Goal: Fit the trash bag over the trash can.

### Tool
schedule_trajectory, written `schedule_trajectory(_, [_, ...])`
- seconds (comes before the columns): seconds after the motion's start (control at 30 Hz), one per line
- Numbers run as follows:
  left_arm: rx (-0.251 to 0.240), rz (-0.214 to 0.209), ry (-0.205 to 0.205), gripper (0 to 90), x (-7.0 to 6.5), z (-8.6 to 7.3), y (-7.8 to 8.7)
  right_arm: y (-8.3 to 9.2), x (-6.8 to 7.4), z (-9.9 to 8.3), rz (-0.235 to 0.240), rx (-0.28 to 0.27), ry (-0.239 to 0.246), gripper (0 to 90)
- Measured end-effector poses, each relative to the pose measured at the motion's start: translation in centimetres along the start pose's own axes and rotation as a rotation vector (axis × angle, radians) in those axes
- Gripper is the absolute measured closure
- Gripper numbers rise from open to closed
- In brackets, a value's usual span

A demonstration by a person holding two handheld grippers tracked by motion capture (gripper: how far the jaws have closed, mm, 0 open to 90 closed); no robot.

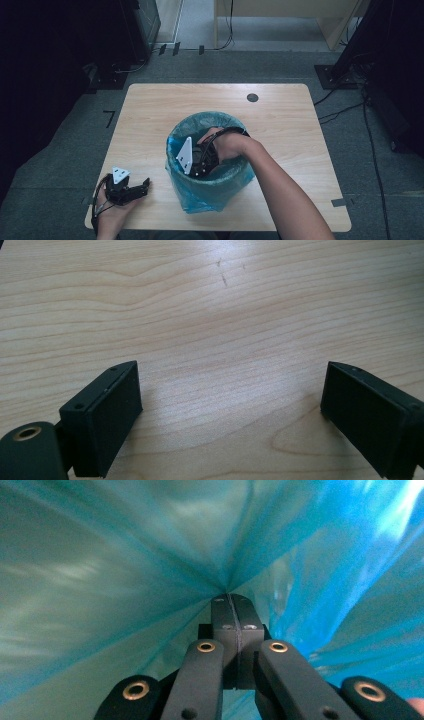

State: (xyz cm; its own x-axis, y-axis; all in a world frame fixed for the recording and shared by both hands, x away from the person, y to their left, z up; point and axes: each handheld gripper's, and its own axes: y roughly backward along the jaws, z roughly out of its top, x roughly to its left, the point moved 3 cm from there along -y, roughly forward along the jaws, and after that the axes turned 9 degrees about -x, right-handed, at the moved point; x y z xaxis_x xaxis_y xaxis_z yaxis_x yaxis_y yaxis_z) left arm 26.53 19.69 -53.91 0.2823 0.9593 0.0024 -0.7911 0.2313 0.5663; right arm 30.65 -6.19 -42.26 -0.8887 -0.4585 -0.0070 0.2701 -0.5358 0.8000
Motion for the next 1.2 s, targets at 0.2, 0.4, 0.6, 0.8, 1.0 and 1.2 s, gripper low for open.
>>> schedule_trajectory(0.2, [0.0,0.0,0.0,8.6,0.0,0.0,0.0,-0.2,-0.1,-0.3,-0.001,0.008,-0.001,90.0])
schedule_trajectory(0.4, [0.0,0.001,0.0,8.6,0.0,0.0,0.0,0.9,0.3,0.8,-0.037,-0.019,0.045,90.0])
schedule_trajectory(0.6, [0.0,0.0,0.001,8.6,0.0,0.0,0.0,2.6,1.2,2.1,-0.053,-0.004,0.1,90.0])
schedule_trajectory(0.8, [0.0,0.001,0.001,8.6,0.0,0.0,0.0,4.8,2.6,2.8,-0.073,0.019,0.136,90.0])
schedule_trajectory(1.0, [0.0,0.001,0.002,8.6,0.0,0.0,0.0,4.1,3.5,0.8,-0.05,0.1,0.123,90.0])
schedule_trajectory(1.2, [0.0,0.001,0.002,8.6,0.0,0.0,0.0,2.7,3.6,0.2,-0.027,0.129,0.109,90.0])
